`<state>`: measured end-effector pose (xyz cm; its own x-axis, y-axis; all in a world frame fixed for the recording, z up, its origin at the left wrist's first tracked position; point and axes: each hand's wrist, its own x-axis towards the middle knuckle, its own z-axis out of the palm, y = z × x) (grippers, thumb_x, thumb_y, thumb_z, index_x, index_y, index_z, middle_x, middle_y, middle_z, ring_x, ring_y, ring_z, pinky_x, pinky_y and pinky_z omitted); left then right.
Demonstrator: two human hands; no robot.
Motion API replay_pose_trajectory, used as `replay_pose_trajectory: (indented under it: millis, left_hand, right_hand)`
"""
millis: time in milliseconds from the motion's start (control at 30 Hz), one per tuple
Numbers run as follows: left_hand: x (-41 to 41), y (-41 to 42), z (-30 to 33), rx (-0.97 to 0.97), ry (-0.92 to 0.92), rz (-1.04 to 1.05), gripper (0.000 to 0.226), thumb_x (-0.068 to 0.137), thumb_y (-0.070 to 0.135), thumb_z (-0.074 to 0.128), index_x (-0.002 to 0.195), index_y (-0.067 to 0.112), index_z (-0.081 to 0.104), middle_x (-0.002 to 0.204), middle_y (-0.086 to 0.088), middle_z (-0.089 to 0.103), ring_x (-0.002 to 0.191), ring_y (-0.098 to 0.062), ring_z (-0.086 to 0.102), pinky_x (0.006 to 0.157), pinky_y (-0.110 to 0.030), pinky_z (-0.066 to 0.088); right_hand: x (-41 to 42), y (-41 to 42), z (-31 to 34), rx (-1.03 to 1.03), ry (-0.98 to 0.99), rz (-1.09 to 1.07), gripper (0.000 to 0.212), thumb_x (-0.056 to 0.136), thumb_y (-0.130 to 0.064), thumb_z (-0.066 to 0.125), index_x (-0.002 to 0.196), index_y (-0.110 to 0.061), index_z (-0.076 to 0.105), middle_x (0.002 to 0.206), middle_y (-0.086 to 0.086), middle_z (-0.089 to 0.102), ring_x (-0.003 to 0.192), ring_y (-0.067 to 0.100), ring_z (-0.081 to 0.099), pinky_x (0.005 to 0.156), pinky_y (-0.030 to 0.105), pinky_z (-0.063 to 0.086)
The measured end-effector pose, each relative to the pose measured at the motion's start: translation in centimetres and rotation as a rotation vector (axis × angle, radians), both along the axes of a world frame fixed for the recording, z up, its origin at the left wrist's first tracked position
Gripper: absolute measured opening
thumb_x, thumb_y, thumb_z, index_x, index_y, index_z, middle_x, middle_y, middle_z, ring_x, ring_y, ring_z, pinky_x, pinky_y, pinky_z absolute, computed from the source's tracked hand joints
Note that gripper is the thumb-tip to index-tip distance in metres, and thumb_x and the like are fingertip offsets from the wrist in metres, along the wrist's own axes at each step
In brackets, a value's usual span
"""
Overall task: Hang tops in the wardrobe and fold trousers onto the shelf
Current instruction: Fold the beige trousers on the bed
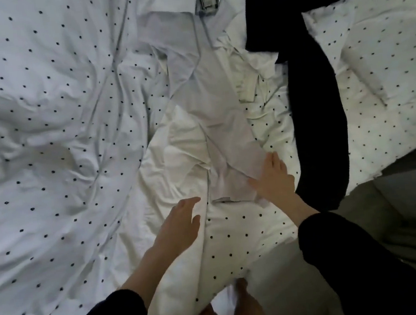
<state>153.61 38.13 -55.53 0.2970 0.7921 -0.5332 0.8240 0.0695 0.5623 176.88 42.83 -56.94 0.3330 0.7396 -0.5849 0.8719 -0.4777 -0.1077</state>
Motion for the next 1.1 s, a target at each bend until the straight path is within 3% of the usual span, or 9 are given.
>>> replay_pose_trajectory:
  millis: [133, 233, 333, 467, 700, 800, 900, 1000, 1100]
  left_hand:
    - [3.0, 1.0, -2.3, -0.05, -0.056, 0.081, 0.044, 0.099, 0.024, 0.043, 0.142, 0.015, 0.036, 0.142, -0.002, 0.044, 0.133, -0.017, 0.039, 0.107, -0.025, 0.028]
    - [5.5, 2.9, -2.0, -0.177, -0.211, 0.432, 0.052, 0.095, 0.039, 0.048, 0.138, 0.012, 0.043, 0.133, -0.004, 0.054, 0.124, -0.019, 0.05, 0.102, -0.027, 0.036]
    - [8.3, 5.7, -1.1, -0.213, -0.228, 0.631, 0.061, 0.084, 0.055, 0.057, 0.119, 0.006, 0.056, 0.112, -0.009, 0.064, 0.109, -0.028, 0.059, 0.091, -0.037, 0.046]
    - [10.6, 7.6, 1.3, 0.003, -0.129, 0.718, 0.029, 0.086, 0.03, 0.059, 0.09, 0.001, 0.06, 0.083, -0.012, 0.063, 0.085, -0.033, 0.059, 0.073, -0.038, 0.049]
    - [8.5, -0.8, 4.1, 0.113, 0.225, 0.133, 0.026, 0.092, 0.035, 0.054, 0.081, 0.012, 0.059, 0.089, -0.005, 0.064, 0.094, -0.024, 0.059, 0.086, -0.031, 0.035]
    - [6.5, -5.8, 4.6, -0.034, 0.281, -0.118, 0.026, 0.092, 0.035, 0.055, 0.096, 0.012, 0.065, 0.103, -0.004, 0.064, 0.104, -0.019, 0.055, 0.088, -0.027, 0.033]
    - [5.1, -7.6, 5.3, -0.169, 0.27, -0.174, 0.029, 0.09, 0.034, 0.058, 0.102, 0.009, 0.066, 0.106, -0.007, 0.063, 0.105, -0.021, 0.055, 0.082, -0.025, 0.036]
    - [2.8, -7.1, 6.7, -0.334, 0.159, -0.002, 0.047, 0.081, 0.058, 0.059, 0.092, 0.012, 0.062, 0.085, -0.002, 0.055, 0.083, -0.017, 0.052, 0.063, -0.022, 0.033]
    - [0.5, -5.6, 7.6, -0.506, -0.223, 0.457, 0.062, 0.082, 0.07, 0.043, 0.111, 0.019, 0.06, 0.101, 0.003, 0.057, 0.091, -0.015, 0.054, 0.081, -0.027, 0.042]
  right_hand:
    - [0.7, 0.8, -3.0, 0.239, -0.085, 0.121, 0.032, 0.094, -0.027, 0.05, 0.124, -0.018, 0.055, 0.112, 0.005, 0.058, 0.103, 0.025, 0.053, 0.081, 0.036, 0.03]
    - [-0.5, -1.2, -2.6, 0.48, 0.091, 0.235, 0.014, 0.085, -0.015, 0.064, 0.087, -0.026, 0.073, 0.072, -0.006, 0.061, 0.076, 0.022, 0.058, 0.071, 0.032, 0.019]
    - [-2.0, -4.1, -1.1, 0.598, 0.274, 0.344, 0.018, 0.068, -0.013, 0.079, 0.065, -0.028, 0.07, 0.063, -0.011, 0.065, 0.059, 0.014, 0.057, 0.068, 0.03, 0.022]
    - [-2.1, -6.1, 1.3, 0.594, 0.5, 0.455, 0.013, 0.077, -0.015, 0.067, 0.073, -0.026, 0.074, 0.067, -0.008, 0.069, 0.054, 0.013, 0.059, 0.059, 0.032, 0.042]
    - [1.3, -1.4, 6.1, 0.168, 0.637, 0.014, 0.048, 0.096, -0.051, 0.039, 0.131, -0.021, 0.053, 0.118, -0.003, 0.063, 0.11, 0.015, 0.057, 0.101, 0.037, 0.039]
    - [-1.6, 2.1, 7.1, 0.202, 0.77, -0.207, 0.048, 0.09, -0.054, 0.049, 0.1, -0.009, 0.061, 0.087, -0.001, 0.06, 0.09, 0.021, 0.058, 0.078, 0.032, 0.045]
    - [-4.4, 3.0, 6.6, 0.228, 0.689, -0.262, 0.033, 0.088, -0.031, 0.059, 0.062, -0.015, 0.046, 0.061, -0.003, 0.045, 0.068, 0.02, 0.048, 0.057, 0.029, 0.035]
    - [-6.3, 1.6, 6.1, 0.285, 0.488, -0.092, 0.039, 0.086, -0.019, 0.055, 0.052, -0.017, 0.037, 0.056, 0.0, 0.042, 0.067, 0.024, 0.048, 0.064, 0.03, 0.032]
    - [-8.0, -2.3, 6.3, 0.246, 0.521, 0.094, 0.044, 0.085, -0.02, 0.059, 0.048, -0.017, 0.036, 0.049, -0.002, 0.039, 0.054, 0.018, 0.042, 0.06, 0.03, 0.03]
